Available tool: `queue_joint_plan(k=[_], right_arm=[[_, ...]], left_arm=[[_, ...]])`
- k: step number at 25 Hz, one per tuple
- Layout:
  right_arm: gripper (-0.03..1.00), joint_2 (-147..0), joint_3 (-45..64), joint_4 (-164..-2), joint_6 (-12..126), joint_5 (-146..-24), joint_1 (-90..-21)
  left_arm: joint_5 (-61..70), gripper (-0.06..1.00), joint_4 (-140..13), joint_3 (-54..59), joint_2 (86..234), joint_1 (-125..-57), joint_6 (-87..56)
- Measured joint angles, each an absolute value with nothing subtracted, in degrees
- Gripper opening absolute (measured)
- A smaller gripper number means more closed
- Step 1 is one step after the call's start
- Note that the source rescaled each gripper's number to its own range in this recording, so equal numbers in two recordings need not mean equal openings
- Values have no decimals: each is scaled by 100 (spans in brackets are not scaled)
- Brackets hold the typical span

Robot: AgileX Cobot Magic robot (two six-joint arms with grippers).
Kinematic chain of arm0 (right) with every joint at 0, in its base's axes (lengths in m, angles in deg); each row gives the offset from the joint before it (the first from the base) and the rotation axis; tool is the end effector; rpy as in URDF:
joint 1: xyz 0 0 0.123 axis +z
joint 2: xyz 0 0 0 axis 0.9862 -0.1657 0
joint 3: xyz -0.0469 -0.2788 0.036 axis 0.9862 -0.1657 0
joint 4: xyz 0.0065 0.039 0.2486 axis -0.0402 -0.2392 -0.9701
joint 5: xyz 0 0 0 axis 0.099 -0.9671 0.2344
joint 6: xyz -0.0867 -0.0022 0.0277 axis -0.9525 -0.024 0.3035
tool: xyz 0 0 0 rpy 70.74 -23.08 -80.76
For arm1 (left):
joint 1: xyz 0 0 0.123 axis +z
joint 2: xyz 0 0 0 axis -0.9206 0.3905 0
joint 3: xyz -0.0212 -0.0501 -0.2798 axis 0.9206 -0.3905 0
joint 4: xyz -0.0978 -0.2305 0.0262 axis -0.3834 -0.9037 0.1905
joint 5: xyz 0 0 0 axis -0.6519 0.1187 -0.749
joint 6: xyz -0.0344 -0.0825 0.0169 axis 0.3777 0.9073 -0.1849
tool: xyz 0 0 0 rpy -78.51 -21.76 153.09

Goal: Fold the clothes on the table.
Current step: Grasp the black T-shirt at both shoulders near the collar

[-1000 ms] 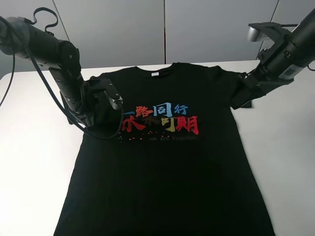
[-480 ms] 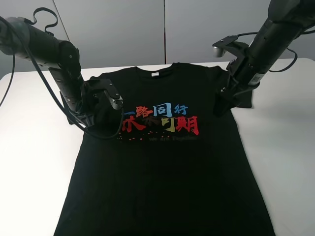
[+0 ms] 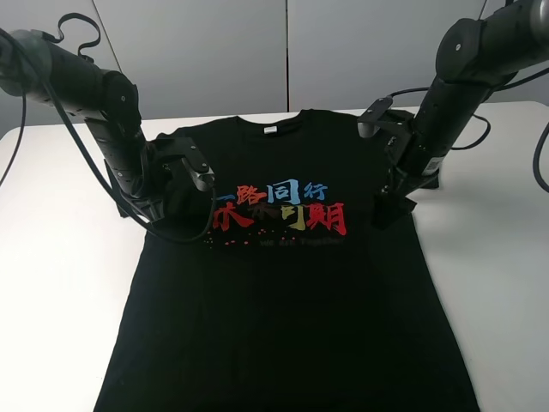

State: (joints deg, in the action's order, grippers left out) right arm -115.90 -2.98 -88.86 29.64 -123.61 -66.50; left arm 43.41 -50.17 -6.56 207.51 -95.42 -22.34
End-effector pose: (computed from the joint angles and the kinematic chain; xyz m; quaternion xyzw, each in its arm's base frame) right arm 0.3397 0.1012 0.1173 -0.4594 0.8837 0.0871 0.0192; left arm 0.3282 -0.1781 0.0932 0.5635 0.8259 -0.0008 0.0179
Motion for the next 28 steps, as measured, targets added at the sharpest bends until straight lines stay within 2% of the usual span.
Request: queue_joint_plan(k=[24, 25, 28], right_arm=[[100, -12005, -249, -8479, 2990, -11987, -6629], [97, -12008, -242, -8456, 2990, -11987, -6620], [78, -12042, -228, -8288, 2990, -11870, -6620]], left_arm=[[4278, 0, -5050, -656, 20751, -9542, -2302], [4278, 0, -5050, -656, 20751, -9542, -2302], [4278, 0, -5050, -656, 20751, -9542, -2302]])
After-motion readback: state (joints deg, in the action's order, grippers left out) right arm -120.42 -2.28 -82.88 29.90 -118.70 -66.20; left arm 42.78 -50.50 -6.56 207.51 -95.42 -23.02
